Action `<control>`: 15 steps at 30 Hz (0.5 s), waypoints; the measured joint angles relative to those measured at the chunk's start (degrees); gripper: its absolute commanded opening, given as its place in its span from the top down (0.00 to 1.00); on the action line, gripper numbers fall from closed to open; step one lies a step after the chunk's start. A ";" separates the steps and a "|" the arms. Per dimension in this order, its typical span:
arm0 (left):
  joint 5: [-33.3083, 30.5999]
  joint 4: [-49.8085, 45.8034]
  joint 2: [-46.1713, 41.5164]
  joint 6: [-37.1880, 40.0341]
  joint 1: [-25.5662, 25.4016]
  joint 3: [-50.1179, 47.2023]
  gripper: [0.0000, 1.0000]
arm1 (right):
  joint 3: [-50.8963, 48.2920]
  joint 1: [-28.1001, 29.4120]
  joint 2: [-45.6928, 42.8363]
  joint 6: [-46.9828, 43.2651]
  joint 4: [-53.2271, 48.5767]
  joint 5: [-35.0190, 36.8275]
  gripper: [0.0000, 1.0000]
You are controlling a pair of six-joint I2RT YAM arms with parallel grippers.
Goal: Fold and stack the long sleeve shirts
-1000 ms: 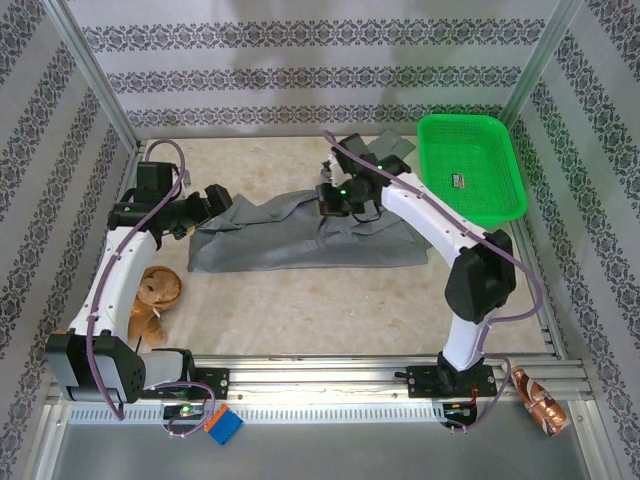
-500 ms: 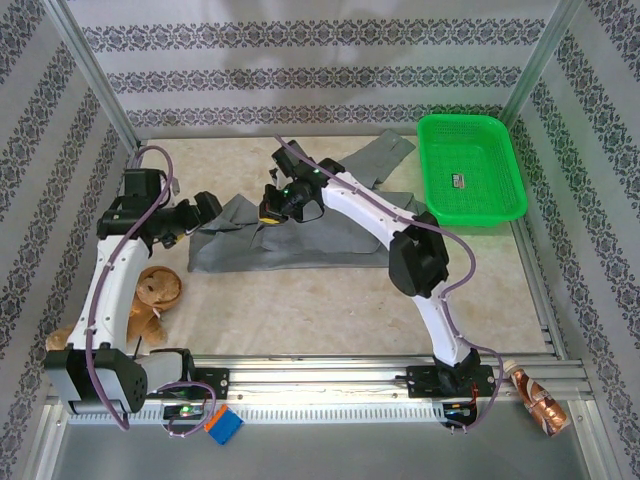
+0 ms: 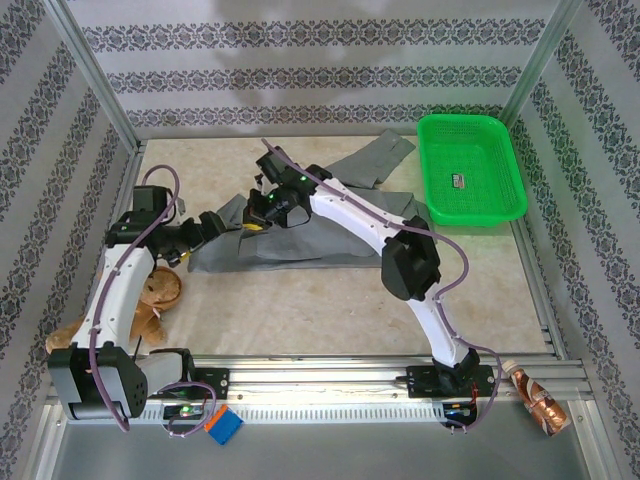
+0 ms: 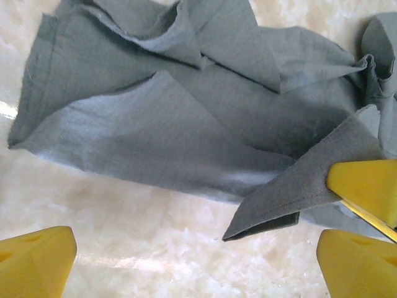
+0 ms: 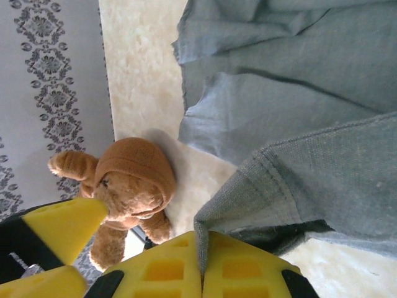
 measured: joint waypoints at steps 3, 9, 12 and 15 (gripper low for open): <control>0.70 1.27 -0.63 -0.20 0.00 -2.34 0.00 | 2.29 0.37 2.51 0.70 0.07 -1.29 1.00; 1.16 2.05 -1.46 -0.42 0.00 -4.74 0.00 | 5.73 0.48 9.53 2.75 -0.07 -3.02 1.00; 1.14 2.27 -1.49 -0.44 0.00 -5.14 0.00 | 7.65 0.48 12.61 3.50 -0.39 -3.41 0.99; 1.14 2.56 -1.49 -0.44 0.00 -5.25 0.00 | 9.14 0.48 14.23 4.22 -0.42 -3.54 0.98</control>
